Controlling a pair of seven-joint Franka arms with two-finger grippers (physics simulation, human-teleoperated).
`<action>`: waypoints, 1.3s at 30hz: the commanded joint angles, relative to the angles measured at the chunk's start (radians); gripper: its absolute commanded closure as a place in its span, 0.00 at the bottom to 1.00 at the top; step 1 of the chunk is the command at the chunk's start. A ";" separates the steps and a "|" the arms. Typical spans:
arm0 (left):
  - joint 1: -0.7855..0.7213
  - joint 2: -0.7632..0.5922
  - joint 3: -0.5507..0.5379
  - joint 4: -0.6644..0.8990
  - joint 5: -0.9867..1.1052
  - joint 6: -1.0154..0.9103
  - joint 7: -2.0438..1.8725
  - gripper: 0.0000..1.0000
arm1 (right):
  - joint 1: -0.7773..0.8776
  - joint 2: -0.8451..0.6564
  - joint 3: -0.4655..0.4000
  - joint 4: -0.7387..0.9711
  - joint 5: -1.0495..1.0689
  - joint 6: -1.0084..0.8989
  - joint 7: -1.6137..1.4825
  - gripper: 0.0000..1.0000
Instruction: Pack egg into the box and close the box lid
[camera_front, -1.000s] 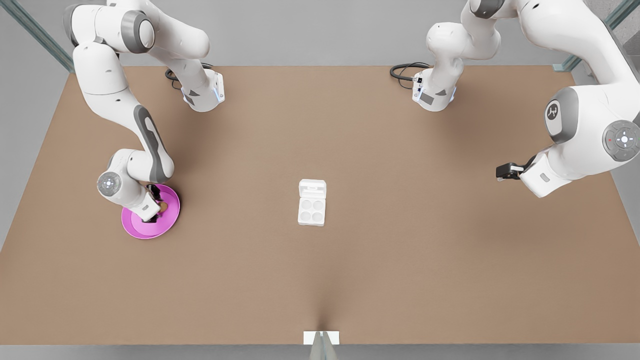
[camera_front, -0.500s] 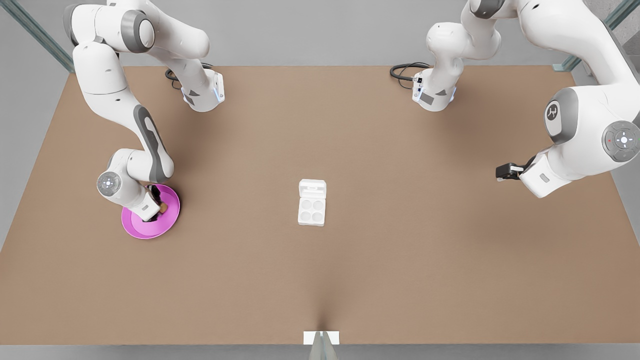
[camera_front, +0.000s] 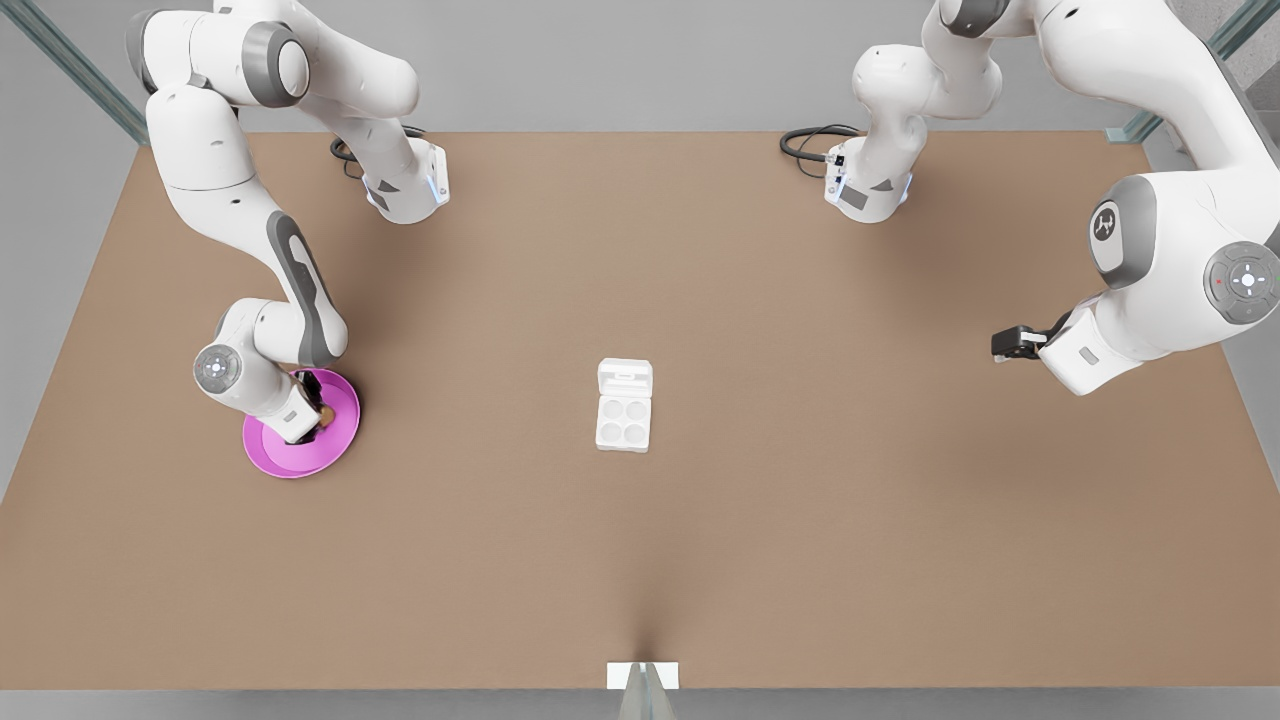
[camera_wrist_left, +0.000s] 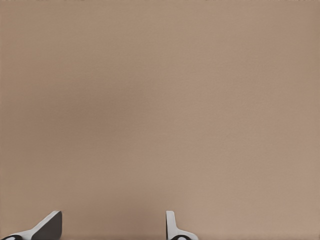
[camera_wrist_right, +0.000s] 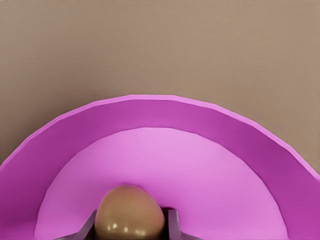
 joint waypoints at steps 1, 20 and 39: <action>0.000 0.001 0.000 0.000 0.001 0.000 0.000 0.00 | 0.000 -0.002 0.000 0.000 0.000 -0.002 0.001 0.44; 0.000 0.001 0.000 -0.002 -0.001 0.000 0.000 0.00 | 0.614 0.149 0.028 0.468 0.442 -0.218 0.681 0.44; 0.000 0.003 0.000 -0.002 -0.001 0.002 0.000 0.00 | 0.738 0.305 0.041 0.647 0.580 -0.180 0.796 0.00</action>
